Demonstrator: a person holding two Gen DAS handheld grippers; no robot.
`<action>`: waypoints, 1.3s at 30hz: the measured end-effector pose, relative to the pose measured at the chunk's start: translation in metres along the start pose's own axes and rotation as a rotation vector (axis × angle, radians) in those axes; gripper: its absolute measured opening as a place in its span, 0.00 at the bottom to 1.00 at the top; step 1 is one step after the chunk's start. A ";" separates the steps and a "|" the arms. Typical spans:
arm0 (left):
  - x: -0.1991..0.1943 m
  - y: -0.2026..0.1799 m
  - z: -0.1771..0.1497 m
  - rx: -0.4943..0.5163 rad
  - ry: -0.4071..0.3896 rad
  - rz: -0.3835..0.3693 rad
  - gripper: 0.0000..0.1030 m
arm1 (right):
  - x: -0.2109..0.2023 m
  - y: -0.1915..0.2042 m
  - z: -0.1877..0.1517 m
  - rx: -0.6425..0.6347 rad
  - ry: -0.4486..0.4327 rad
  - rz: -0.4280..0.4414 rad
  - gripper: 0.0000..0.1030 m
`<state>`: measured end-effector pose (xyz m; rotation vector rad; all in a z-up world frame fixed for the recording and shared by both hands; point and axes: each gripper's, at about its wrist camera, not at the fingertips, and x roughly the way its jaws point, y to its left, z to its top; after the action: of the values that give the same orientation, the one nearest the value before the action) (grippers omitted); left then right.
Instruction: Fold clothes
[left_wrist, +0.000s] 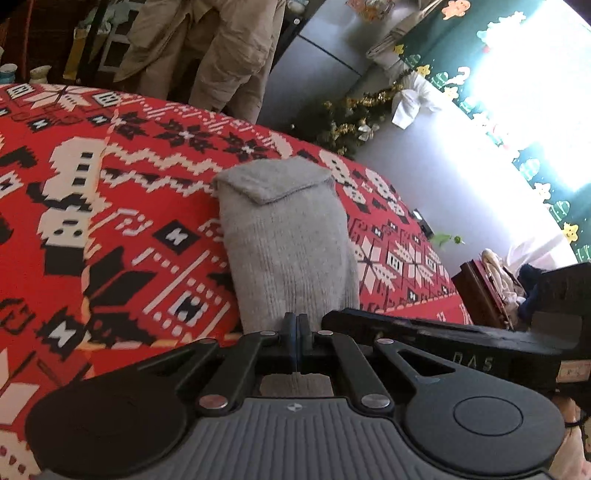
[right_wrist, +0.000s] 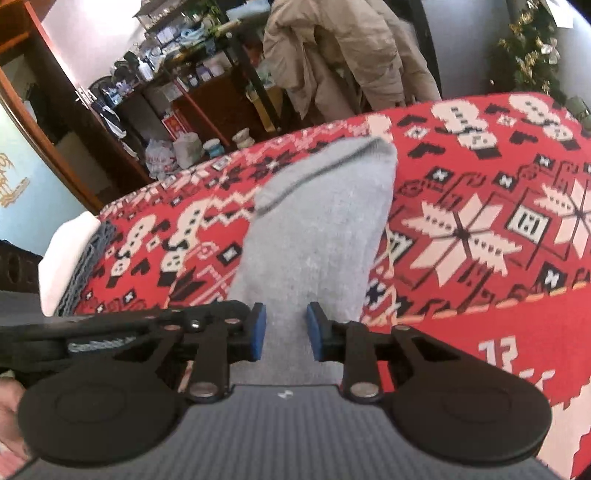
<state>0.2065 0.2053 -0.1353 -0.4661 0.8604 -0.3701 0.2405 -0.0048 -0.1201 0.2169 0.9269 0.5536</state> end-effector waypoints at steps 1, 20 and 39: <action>-0.001 0.001 -0.002 0.005 0.007 0.002 0.03 | 0.000 -0.001 -0.001 0.004 0.003 0.005 0.27; -0.004 -0.002 0.021 -0.084 -0.133 0.006 0.03 | -0.013 0.026 0.018 -0.115 -0.126 -0.082 0.17; 0.015 -0.006 0.024 -0.088 -0.155 0.076 0.04 | 0.021 -0.001 0.033 -0.056 -0.172 -0.163 0.19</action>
<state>0.2335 0.1986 -0.1277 -0.5346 0.7435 -0.2241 0.2771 0.0077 -0.1151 0.1352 0.7532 0.4028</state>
